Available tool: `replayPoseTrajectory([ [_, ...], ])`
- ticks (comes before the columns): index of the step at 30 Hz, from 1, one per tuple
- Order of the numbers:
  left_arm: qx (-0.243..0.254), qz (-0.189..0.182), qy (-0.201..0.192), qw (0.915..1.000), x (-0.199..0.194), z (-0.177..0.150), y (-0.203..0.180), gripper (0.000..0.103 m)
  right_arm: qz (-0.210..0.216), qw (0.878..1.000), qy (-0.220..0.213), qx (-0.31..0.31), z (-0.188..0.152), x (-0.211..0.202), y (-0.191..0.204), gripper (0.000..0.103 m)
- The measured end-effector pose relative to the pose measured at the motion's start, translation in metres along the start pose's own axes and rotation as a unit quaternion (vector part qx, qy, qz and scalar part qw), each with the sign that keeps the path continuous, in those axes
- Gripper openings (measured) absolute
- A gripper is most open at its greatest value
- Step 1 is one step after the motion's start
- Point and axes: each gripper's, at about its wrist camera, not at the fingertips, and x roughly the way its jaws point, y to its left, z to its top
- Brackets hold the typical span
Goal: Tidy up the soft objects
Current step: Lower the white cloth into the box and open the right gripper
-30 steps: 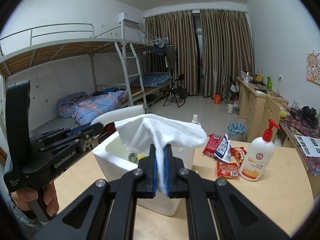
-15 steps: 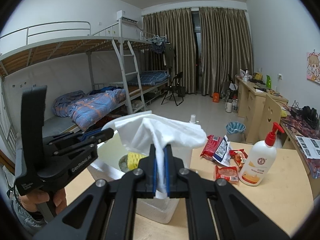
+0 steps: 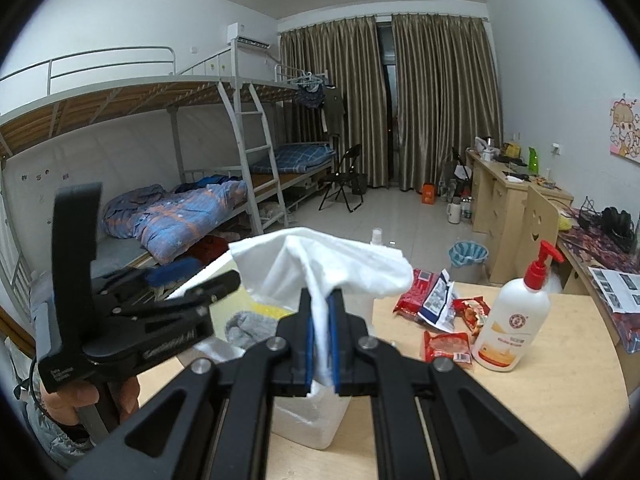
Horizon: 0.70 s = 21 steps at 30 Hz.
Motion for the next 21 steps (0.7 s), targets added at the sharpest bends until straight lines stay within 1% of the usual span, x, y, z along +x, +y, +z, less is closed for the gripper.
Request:
replayPoseTrajectory([
  [1,0.001,0.004,-0.01,0.9999,-0.003,0.001,0.0,0.1,-0.001,1.0,-0.001,0.001,0.0,-0.001,0.0,0.009],
  [2,0.002,0.014,-0.02,0.9997,-0.007,0.001,-0.001,0.1,-0.001,1.0,-0.001,0.001,0.0,-0.001,-0.002,0.009],
  [3,0.003,0.015,-0.022,0.9996,-0.007,0.002,0.001,0.1,-0.001,1.0,-0.001,0.001,-0.001,-0.001,-0.002,0.009],
  [6,0.0,0.013,-0.017,0.9998,-0.007,0.003,0.003,0.1,0.0,1.0,-0.001,0.0,-0.001,-0.001,-0.001,0.009],
  [13,-0.002,0.024,-0.03,0.9993,-0.018,0.001,0.007,0.1,0.006,1.0,0.004,-0.003,0.001,0.003,0.004,0.009],
  [21,-0.007,0.047,-0.038,0.9982,-0.033,-0.005,0.031,0.1,0.018,1.0,0.016,-0.011,0.008,0.022,0.012,0.009],
])
